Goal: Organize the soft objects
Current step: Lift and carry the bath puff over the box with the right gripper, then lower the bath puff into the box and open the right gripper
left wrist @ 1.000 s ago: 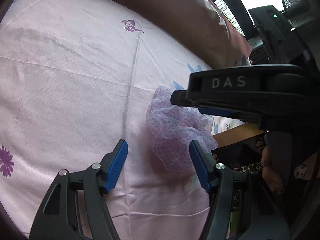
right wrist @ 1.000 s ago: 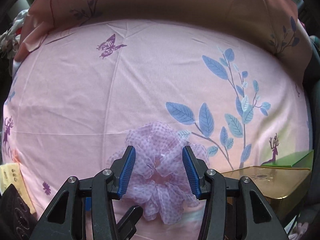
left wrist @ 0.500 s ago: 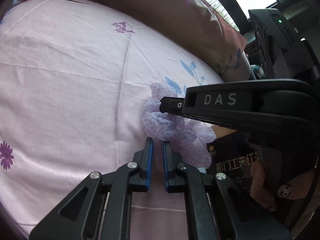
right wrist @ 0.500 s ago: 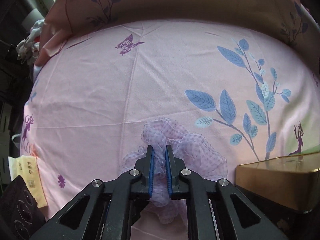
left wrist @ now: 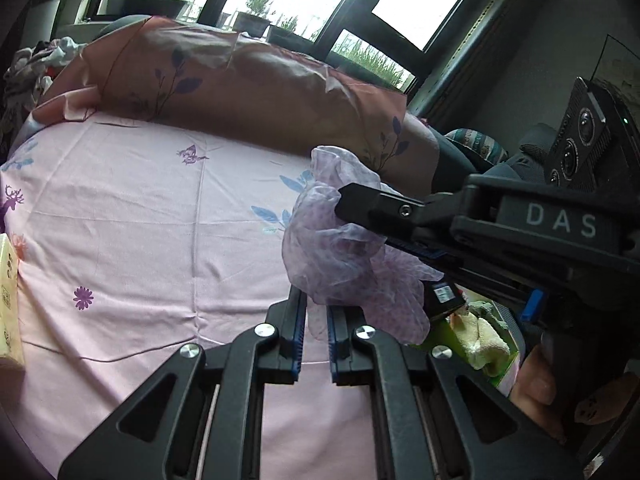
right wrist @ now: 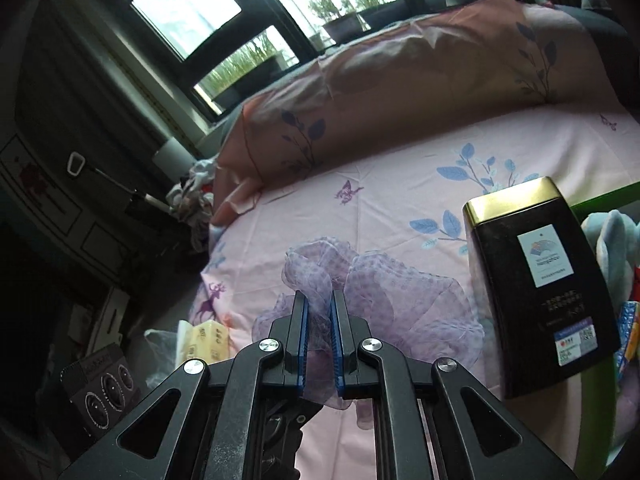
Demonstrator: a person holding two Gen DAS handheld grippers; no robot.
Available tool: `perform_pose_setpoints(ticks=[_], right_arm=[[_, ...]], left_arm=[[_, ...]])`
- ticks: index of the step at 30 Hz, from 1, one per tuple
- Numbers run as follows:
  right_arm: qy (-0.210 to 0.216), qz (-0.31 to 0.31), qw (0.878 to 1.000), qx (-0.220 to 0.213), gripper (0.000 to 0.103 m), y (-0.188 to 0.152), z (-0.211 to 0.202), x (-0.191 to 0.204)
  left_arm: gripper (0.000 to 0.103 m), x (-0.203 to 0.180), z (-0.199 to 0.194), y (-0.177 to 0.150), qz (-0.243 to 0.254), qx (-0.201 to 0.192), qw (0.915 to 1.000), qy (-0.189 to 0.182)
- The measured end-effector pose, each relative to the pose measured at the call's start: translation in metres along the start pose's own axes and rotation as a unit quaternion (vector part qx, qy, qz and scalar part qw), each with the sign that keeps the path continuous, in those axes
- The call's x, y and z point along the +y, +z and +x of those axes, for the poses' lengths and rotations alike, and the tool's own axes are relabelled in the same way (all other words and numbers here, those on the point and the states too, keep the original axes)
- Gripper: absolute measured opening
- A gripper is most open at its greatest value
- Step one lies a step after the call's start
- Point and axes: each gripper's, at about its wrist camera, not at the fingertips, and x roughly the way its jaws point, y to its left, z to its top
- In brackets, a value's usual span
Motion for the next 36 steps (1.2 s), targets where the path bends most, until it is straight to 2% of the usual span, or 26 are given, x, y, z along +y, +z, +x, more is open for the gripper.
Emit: perform_pose_setpoints(ticks=[3,7,10,12,15,18,27,28,30,32,34,36], right_arm=[[0.004,-0.009,0.999,-0.042,0.012,-0.008,-0.034,0.004],[0.026,-0.009,0.996,-0.090,0.012,-0.015,-0.076,-0.007],[-0.003,-0.017,0.991,-0.136,0.012,-0.021,-0.106,-0.019],[-0.023,-0.014,0.986,-0.162,0.012,-0.026,-0.123,-0.033],[-0.027,0.007,0.982,-0.189,0.012,-0.032,-0.142,-0.061],[-0.061,0.030,0.974,-0.214,0.012,-0.036,-0.158,-0.090],[-0.087,0.099,0.961,-0.243,0.012,-0.041,-0.179,-0.156],[-0.090,0.108,0.960,-0.244,0.012,-0.041,-0.179,-0.164],[-0.096,0.123,0.957,-0.243,0.012,-0.042,-0.178,-0.177],[-0.118,0.135,0.954,-0.239,0.012,-0.044,-0.174,-0.188],[-0.139,0.147,0.951,-0.235,0.012,-0.046,-0.172,-0.197],[-0.133,0.158,0.949,-0.238,0.012,-0.047,-0.172,-0.206]], left_arm=[[0.006,-0.031,-0.020,-0.005,0.032,-0.020,0.9993,0.004],[0.006,-0.070,-0.022,-0.009,0.065,-0.035,0.9973,-0.004],[0.006,-0.098,-0.017,-0.011,0.085,-0.035,0.9956,-0.017],[0.006,-0.117,-0.008,-0.013,0.102,-0.032,0.9939,-0.025],[0.006,-0.148,0.005,-0.019,0.137,-0.032,0.9898,-0.024],[0.010,-0.168,0.029,-0.022,0.154,-0.019,0.9873,-0.036],[0.011,-0.213,0.090,-0.040,0.186,0.028,0.9806,-0.055],[0.015,-0.216,0.096,-0.041,0.188,0.033,0.9800,-0.055],[0.032,-0.221,0.106,-0.043,0.193,0.037,0.9792,-0.049],[0.055,-0.223,0.115,-0.044,0.192,0.038,0.9796,-0.045],[0.069,-0.223,0.120,-0.045,0.186,0.037,0.9809,-0.043],[0.077,-0.223,0.120,-0.045,0.183,0.034,0.9818,-0.037]])
